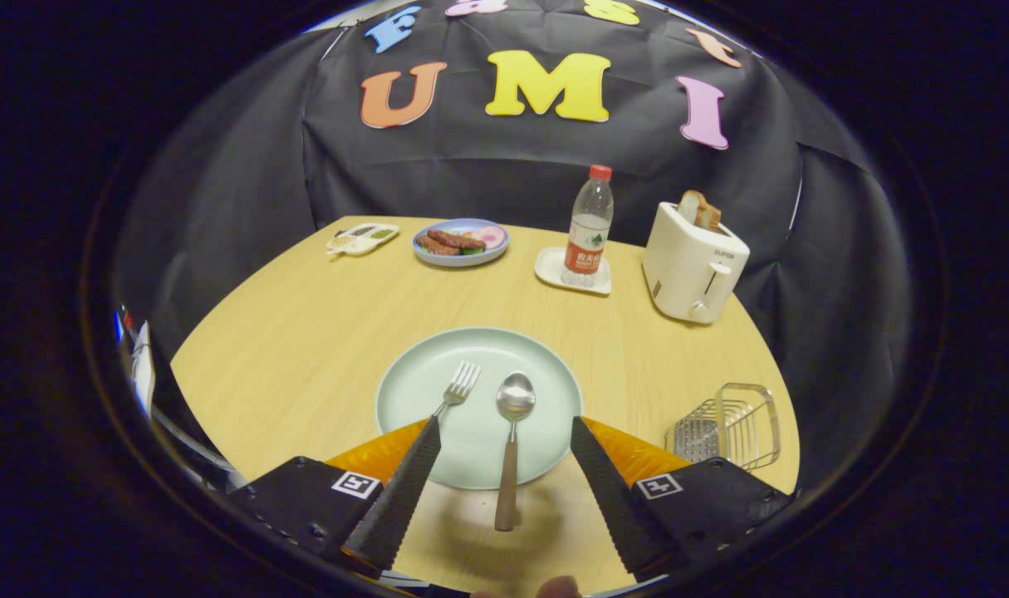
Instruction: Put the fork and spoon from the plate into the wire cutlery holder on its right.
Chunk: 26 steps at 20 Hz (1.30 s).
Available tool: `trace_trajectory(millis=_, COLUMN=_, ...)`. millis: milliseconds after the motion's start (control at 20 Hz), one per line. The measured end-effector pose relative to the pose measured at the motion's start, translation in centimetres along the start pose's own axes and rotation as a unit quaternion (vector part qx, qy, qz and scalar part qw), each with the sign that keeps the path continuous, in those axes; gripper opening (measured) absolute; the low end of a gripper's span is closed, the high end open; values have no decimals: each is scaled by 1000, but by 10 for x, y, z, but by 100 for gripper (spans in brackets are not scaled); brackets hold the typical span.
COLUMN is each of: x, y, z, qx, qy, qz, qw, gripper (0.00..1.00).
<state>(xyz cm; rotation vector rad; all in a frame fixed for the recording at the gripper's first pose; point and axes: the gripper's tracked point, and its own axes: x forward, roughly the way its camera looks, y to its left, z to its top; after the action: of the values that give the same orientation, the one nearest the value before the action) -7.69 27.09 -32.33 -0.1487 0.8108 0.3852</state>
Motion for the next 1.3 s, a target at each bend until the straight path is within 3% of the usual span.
trace_trajectory(millis=200, x=29, y=5, z=-16, qx=2, qy=31, qz=-2, qw=1000, gripper=89)
trace_trajectory(millis=450, x=52, y=3, z=-30, qx=9, qy=71, qz=-20, qw=997, gripper=45)
trace_trajectory(millis=600, x=56, y=-5, z=-32, qx=13, qy=83, qz=-36, qw=996, gripper=25)
trace_trajectory(millis=650, x=56, y=-8, z=-36, qx=18, qy=91, qz=-37, qw=995, gripper=10)
trace_trajectory(millis=700, x=54, y=-9, z=-39, qx=23, qy=101, qz=-36, qw=994, gripper=10)
trace_trajectory(millis=750, x=54, y=-10, z=-39, qx=27, qy=108, qz=-34, qw=993, gripper=4)
trace_trajectory(millis=950, x=35, y=-13, z=-24, qx=47, qy=132, qz=-18, qw=990, gripper=4)
trace_trajectory(millis=1150, x=-11, y=-31, z=15, qx=60, qy=149, qz=7, qw=987, gripper=3)
trace_trajectory(millis=1300, x=-52, y=-70, z=41, qx=62, qy=157, qz=1, qw=986, gripper=4)
